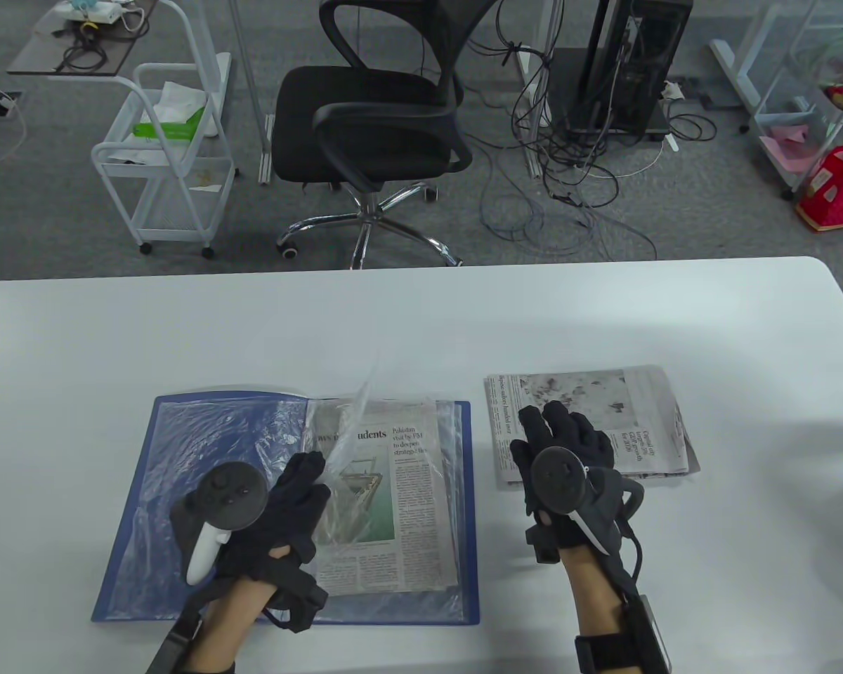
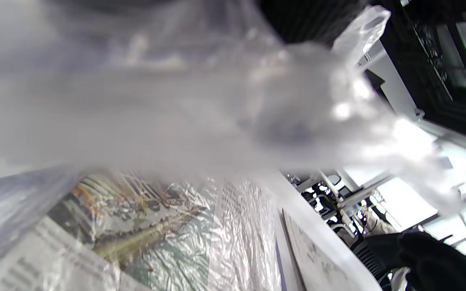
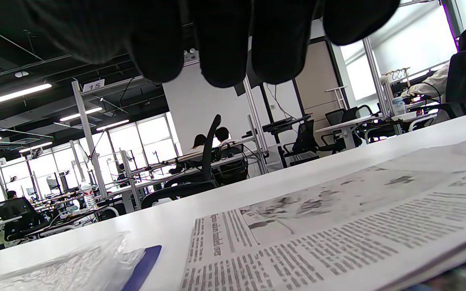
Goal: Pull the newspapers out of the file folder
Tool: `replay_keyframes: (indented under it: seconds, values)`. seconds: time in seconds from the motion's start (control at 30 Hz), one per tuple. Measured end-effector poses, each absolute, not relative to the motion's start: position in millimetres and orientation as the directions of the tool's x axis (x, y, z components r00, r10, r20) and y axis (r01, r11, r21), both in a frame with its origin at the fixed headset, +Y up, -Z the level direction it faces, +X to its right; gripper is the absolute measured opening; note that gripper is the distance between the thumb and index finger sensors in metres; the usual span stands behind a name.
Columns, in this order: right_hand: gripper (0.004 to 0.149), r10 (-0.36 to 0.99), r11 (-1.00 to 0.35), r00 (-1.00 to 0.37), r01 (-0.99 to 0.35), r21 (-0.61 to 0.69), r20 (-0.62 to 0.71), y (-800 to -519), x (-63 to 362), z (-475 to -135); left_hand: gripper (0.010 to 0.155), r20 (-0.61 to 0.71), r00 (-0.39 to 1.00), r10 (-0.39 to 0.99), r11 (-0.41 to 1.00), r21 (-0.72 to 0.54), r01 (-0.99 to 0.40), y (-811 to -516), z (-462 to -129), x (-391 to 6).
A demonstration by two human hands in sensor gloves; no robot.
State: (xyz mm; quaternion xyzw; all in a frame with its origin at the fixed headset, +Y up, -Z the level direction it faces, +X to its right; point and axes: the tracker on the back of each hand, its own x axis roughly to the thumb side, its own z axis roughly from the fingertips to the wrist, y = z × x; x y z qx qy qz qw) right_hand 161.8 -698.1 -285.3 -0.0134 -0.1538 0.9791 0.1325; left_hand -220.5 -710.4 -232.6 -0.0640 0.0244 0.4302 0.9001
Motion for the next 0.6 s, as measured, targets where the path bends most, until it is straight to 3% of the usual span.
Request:
replay_keyframes:
  seconds: [0.3,0.6]
  values:
    - [0.055,0.278,-0.920,-0.961,-0.266,-0.287,-0.001,-703,169,-287,0.062,-0.193,0.631,0.751,0.641,-0.014,-0.767,-719,-230,-260]
    - [0.055,0.268,-0.931,-0.963,-0.253,-0.262,-0.022,-710,173,-290,0.064,-0.433,0.644,0.631,0.719,0.015,-0.695,-740,-230,-315]
